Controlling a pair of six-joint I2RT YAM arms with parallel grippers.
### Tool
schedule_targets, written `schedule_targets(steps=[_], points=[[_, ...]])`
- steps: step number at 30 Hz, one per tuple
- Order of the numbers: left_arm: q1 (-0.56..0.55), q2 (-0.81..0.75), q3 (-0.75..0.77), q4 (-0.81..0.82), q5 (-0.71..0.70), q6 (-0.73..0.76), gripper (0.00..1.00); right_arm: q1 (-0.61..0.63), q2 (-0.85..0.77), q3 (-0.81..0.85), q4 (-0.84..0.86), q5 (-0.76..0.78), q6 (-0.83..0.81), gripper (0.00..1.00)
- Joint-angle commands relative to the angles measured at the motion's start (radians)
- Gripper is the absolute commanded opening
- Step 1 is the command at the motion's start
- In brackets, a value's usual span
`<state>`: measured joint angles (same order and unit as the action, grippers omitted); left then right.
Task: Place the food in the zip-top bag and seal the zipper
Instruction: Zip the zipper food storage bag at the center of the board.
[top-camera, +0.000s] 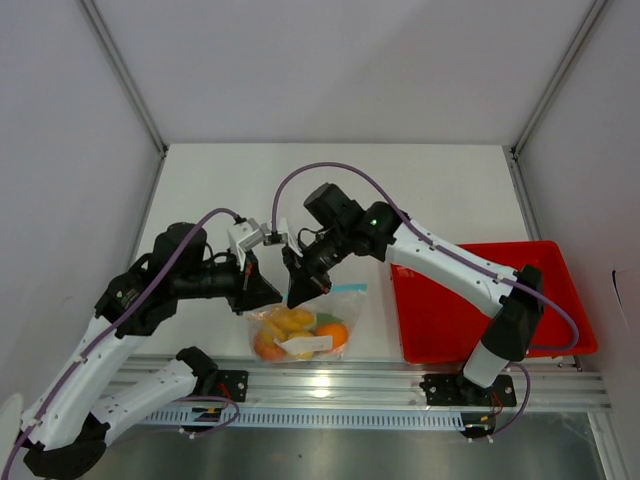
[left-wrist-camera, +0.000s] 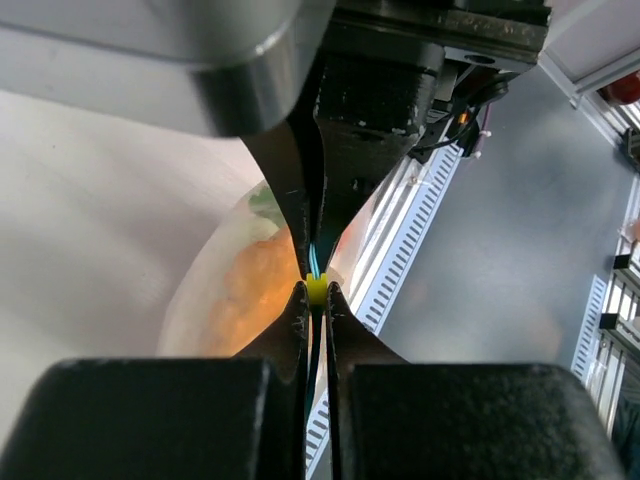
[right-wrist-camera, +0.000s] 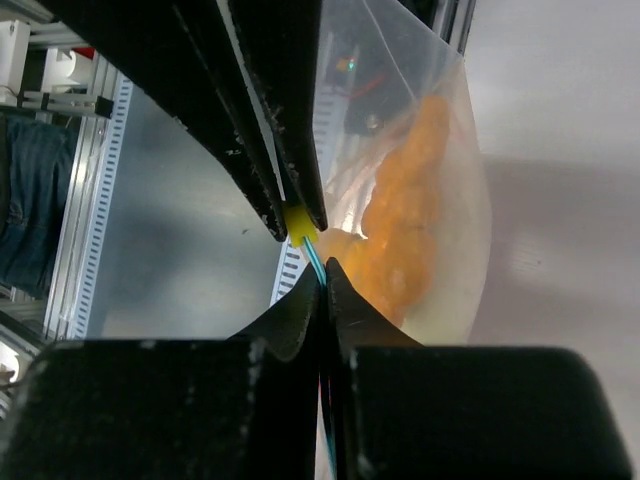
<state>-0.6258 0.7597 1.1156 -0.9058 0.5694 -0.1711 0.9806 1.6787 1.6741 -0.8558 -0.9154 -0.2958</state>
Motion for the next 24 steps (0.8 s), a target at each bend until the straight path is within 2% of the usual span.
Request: schedule_targets(steps=[1,5,11,24], points=[[0.003,-0.013,0.038,0.022,0.003,0.024,0.01,0.003,-0.037,-0.051,0.095,0.047,0.061,0.0],[0.005,-0.019,0.047,-0.011,-0.064,0.019,0.01,-0.036,-0.111,-0.164,0.239,0.113,0.144,0.0],[0.003,-0.063,0.059,-0.064,-0.258,-0.024,0.01,-0.072,-0.195,-0.286,0.31,0.205,0.194,0.0],[0.005,-0.163,0.096,-0.13,-0.494,-0.111,0.02,-0.134,-0.212,-0.396,0.376,0.196,0.244,0.0]])
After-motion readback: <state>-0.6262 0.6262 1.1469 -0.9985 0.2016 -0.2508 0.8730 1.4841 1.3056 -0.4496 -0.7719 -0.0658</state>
